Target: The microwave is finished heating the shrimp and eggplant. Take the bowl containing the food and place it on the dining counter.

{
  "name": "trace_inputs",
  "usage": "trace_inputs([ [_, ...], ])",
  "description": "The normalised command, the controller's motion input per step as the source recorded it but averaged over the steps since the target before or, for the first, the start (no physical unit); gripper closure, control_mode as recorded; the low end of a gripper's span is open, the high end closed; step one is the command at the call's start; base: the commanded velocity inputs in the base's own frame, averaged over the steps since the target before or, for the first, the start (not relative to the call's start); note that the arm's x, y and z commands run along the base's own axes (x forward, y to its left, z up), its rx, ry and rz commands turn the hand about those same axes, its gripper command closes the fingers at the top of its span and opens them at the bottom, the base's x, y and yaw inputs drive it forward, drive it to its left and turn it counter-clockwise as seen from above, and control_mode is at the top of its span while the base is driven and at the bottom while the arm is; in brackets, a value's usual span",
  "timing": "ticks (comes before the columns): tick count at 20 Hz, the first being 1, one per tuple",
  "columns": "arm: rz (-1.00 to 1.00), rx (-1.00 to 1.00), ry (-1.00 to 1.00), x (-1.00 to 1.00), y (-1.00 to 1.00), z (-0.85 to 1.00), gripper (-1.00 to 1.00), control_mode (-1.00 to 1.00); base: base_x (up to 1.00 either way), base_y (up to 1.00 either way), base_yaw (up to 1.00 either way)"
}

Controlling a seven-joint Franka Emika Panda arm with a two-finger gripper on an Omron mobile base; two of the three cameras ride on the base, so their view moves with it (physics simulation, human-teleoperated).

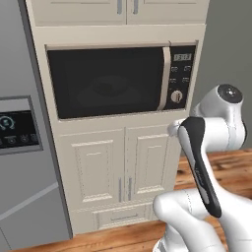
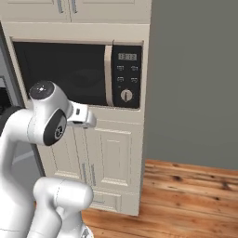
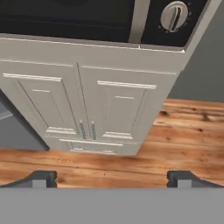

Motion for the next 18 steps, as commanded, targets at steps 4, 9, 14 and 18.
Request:
trace_inputs([
  [4, -0.06, 0.07, -0.25, 0.2, -0.13, 0.26, -1.0, -1.0, 0.0, 0.0, 0.0],
  [9, -0.08, 0.03, -0.24, 0.15, -0.06, 0.36, -1.0, -1.0, 0.0, 0.0, 0.0],
  [14, -0.02, 0.0, -0.25, 0.09, -0.01, 0.57, -1.0, -1.0, 0.0, 0.0, 0.0],
  [18, 0.0, 0.0, -0.17, 0.09, -0.13, 0.53, -1.0, -1.0, 0.0, 0.0, 0.0],
])
